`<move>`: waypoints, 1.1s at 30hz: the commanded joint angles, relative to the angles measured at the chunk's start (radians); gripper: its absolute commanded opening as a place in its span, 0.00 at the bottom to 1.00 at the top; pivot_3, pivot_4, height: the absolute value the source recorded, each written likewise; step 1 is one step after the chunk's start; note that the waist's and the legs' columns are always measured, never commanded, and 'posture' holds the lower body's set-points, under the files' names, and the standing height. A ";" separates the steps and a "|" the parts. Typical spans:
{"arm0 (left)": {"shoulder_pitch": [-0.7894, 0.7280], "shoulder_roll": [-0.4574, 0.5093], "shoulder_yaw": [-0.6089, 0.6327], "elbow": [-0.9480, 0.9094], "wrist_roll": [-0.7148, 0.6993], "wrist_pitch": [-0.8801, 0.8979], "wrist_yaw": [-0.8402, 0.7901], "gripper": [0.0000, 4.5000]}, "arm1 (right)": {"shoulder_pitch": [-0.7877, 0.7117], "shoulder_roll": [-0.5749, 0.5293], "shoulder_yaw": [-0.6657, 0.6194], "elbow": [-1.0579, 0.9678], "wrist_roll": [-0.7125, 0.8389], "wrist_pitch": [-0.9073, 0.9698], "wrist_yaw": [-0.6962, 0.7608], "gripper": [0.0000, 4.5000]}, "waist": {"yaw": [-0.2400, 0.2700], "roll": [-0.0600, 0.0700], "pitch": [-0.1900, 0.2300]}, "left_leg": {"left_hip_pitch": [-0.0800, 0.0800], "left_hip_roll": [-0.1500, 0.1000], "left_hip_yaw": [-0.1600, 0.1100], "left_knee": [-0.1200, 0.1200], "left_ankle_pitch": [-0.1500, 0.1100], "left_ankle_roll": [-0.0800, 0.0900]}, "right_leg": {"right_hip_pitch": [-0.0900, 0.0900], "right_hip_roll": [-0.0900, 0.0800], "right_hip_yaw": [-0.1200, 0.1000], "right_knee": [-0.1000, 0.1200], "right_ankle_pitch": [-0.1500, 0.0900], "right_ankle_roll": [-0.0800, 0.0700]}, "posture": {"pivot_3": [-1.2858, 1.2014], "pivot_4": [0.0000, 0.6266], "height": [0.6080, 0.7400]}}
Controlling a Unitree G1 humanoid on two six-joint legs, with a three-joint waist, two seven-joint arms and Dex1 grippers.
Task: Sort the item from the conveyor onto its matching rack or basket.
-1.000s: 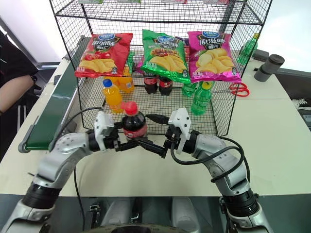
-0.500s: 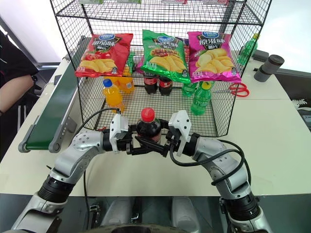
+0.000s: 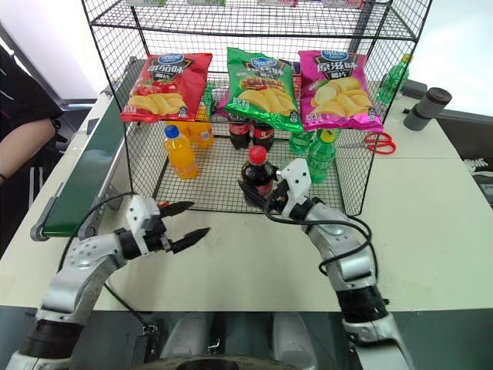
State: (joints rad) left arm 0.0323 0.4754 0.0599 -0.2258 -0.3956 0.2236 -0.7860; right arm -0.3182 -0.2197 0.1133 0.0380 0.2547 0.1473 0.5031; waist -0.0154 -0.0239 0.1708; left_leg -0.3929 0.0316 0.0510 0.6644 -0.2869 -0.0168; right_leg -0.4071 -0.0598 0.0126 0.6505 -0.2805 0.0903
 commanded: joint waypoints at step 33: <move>0.025 -0.064 -0.003 -0.084 0.023 -0.060 0.118 1.00 | -0.359 0.168 -0.098 0.775 -0.152 -0.552 0.006 0.99 | -0.029 0.001 0.000 | 0.000 0.000 0.000 -0.002 0.000 -0.001 | -0.001 -0.003 0.000 0.001 0.000 0.000 | 0.52 0.24 1.00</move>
State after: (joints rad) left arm 0.0682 0.4107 0.0517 -0.2946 -0.3726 0.1834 -0.6684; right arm -0.7010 -0.0331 0.0006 0.8990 0.1132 -0.3843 0.4736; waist -0.0443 -0.0224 0.1711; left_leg -0.3928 0.0318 0.0513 0.6627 -0.2869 -0.0176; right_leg -0.4079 -0.0631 0.0126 0.6514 -0.2803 0.0901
